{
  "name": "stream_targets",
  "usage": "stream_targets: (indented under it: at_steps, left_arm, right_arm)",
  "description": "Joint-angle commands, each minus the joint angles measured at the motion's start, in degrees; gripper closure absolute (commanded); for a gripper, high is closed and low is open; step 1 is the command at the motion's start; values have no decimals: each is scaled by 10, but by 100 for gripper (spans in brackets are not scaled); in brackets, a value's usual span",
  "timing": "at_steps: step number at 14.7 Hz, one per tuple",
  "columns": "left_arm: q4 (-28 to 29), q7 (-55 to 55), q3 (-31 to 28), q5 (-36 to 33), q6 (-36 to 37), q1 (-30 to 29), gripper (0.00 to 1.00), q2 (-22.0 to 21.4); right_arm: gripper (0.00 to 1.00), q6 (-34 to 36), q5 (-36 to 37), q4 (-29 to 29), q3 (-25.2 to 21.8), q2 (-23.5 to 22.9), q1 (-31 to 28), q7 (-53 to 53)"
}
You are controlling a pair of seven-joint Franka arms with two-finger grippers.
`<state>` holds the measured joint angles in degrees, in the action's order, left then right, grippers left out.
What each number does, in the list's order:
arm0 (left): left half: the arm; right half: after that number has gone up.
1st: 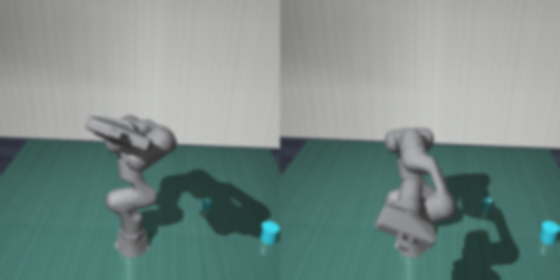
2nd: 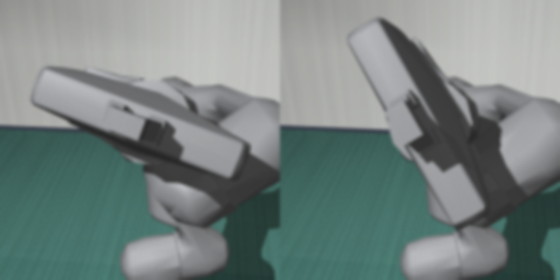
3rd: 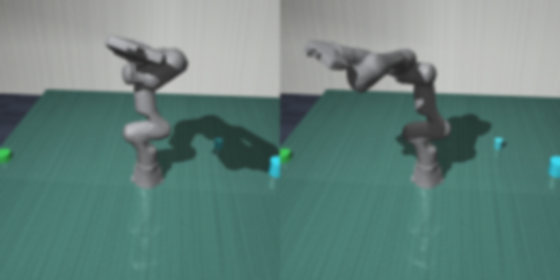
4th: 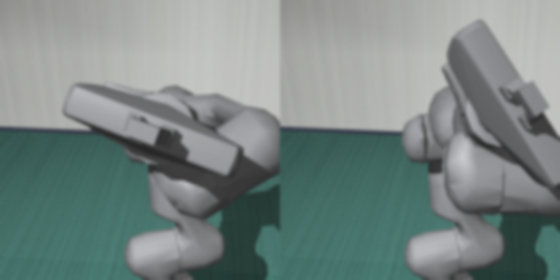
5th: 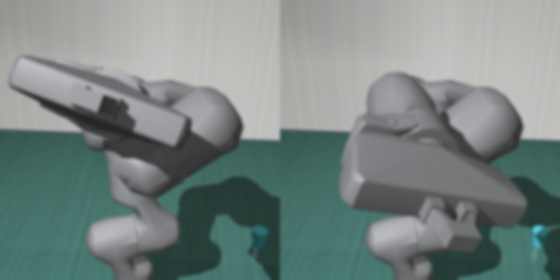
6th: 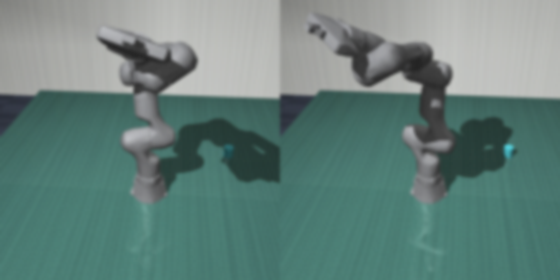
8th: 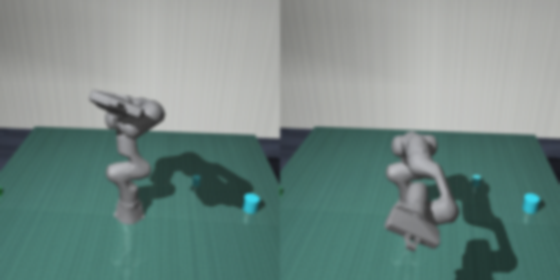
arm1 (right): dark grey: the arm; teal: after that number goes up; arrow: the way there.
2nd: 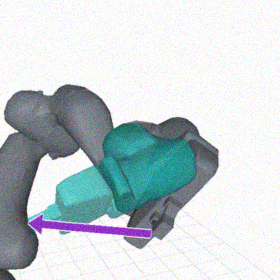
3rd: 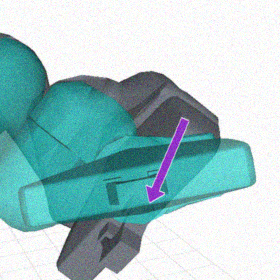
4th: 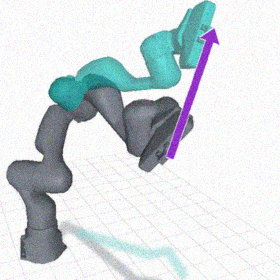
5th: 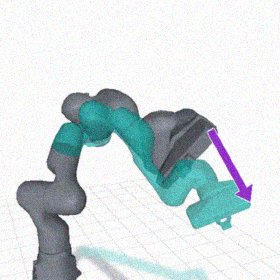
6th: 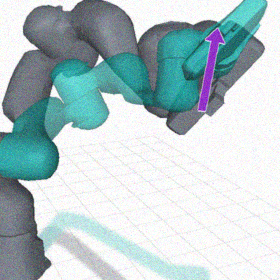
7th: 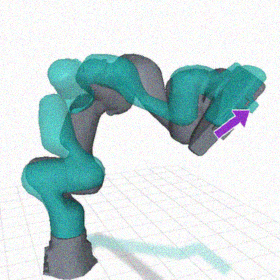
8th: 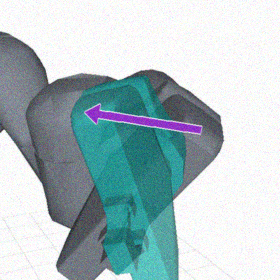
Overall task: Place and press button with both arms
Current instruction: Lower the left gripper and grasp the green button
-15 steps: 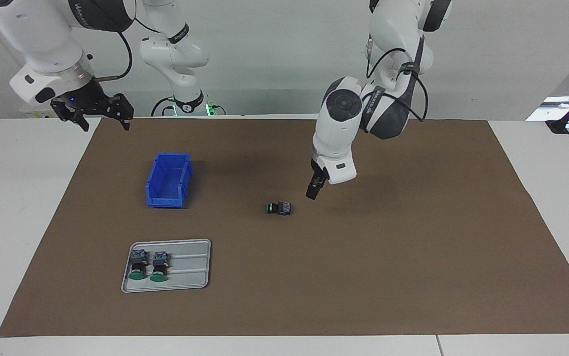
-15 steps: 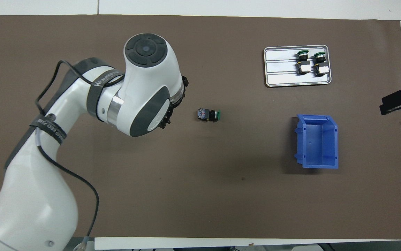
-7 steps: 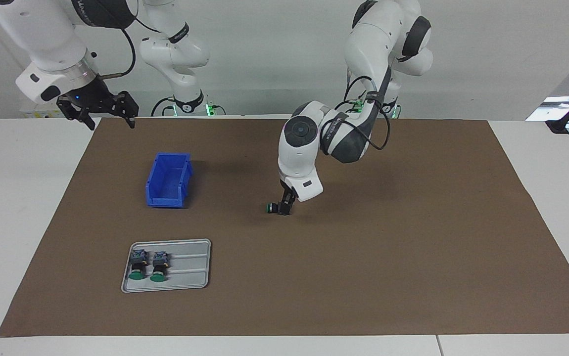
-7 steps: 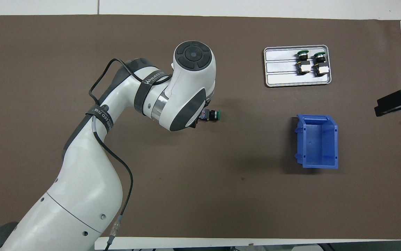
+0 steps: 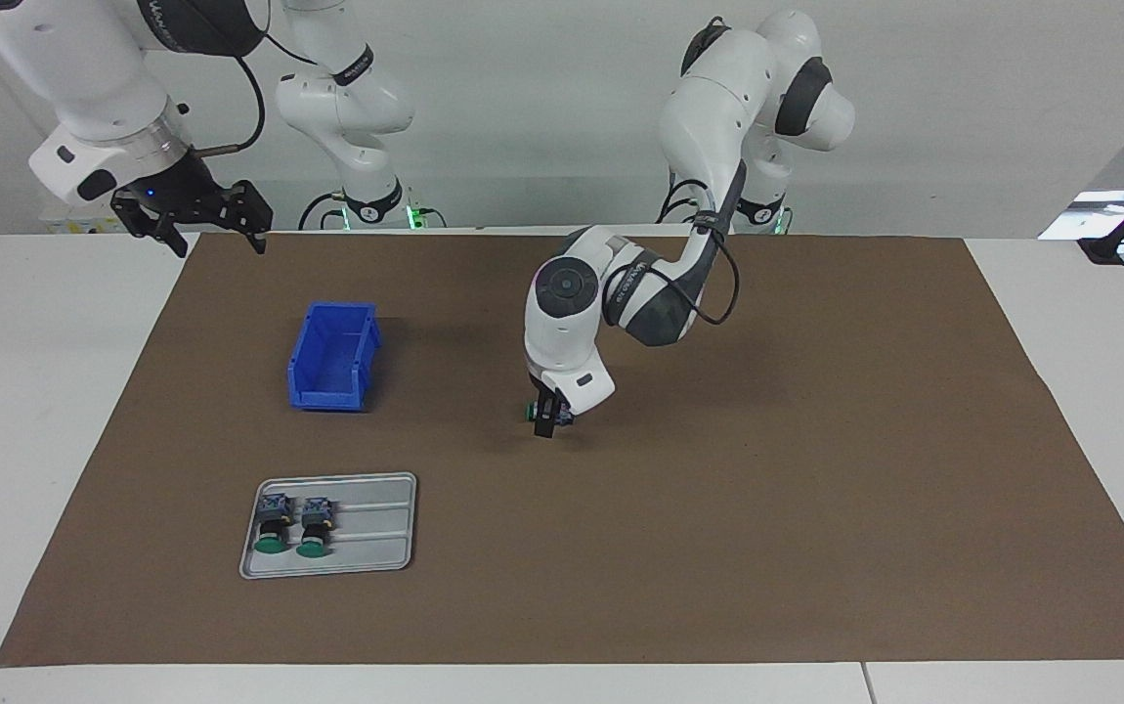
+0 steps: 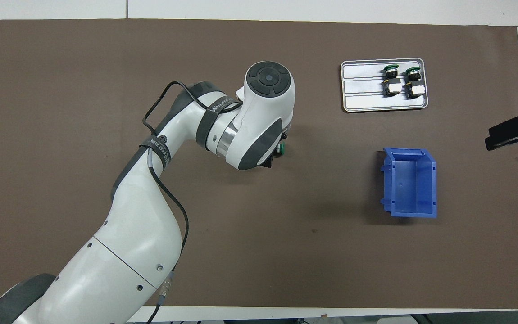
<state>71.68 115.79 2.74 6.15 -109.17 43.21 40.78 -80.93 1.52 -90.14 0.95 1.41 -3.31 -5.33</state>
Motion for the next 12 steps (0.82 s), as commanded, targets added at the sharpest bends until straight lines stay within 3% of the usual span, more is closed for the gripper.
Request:
stream_targets:
  at_steps: [1,8,9,10,12]
  left_arm:
    - [-8,16,-12,8,-19,13,0,15]
    - [20,29,-12,6,-45,13,2,18]
    - [20,29,-12,8,-43,14,7,18]
    - [20,30,-12,8,-46,13,19,18]
    - [21,30,-12,8,-48,13,24,18]
  right_arm:
    - [1,0,-6,-15,3,13,1,8]
    - [1,0,-6,-15,3,13,0,8]
    - [1,0,-6,-15,3,13,0,8]
    - [1,0,-6,-15,3,13,0,8]
    - [1,0,-6,-15,3,13,0,8]
